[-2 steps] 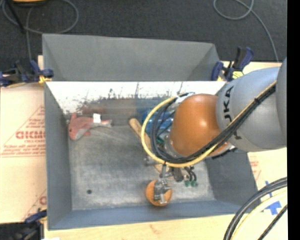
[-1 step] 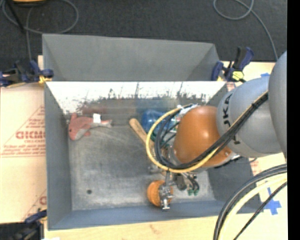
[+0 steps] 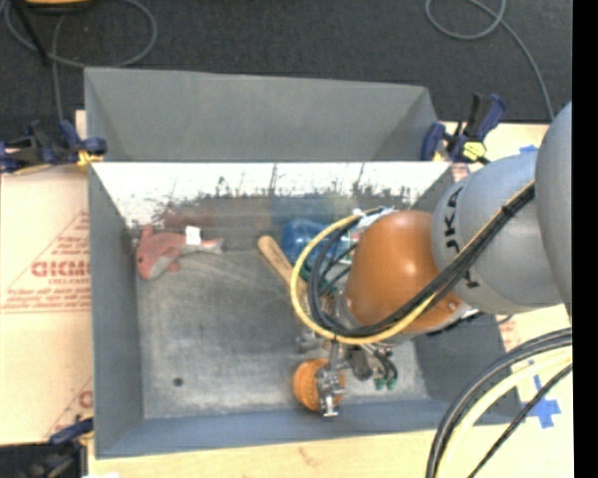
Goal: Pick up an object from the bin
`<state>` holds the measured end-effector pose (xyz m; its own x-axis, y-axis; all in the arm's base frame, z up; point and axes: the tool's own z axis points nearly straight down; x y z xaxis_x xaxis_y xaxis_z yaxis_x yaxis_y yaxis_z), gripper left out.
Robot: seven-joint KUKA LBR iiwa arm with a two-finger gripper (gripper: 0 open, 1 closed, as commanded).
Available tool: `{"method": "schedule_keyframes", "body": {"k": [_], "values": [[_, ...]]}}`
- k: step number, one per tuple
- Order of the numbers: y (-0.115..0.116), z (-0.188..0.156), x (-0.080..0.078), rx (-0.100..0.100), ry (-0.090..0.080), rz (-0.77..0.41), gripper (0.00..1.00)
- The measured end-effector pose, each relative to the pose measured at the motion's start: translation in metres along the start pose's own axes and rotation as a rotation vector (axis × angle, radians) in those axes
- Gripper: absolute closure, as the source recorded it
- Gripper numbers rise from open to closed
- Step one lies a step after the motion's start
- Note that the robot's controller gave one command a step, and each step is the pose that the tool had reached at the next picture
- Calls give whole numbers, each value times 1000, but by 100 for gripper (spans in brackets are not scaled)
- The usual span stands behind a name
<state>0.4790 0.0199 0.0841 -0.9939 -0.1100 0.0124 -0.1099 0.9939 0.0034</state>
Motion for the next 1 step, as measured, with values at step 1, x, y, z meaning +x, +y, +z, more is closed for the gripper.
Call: {"method": "schedule_keyframes", "body": {"k": [1], "values": [[0, 0, 0, 0, 0, 1, 100]]}}
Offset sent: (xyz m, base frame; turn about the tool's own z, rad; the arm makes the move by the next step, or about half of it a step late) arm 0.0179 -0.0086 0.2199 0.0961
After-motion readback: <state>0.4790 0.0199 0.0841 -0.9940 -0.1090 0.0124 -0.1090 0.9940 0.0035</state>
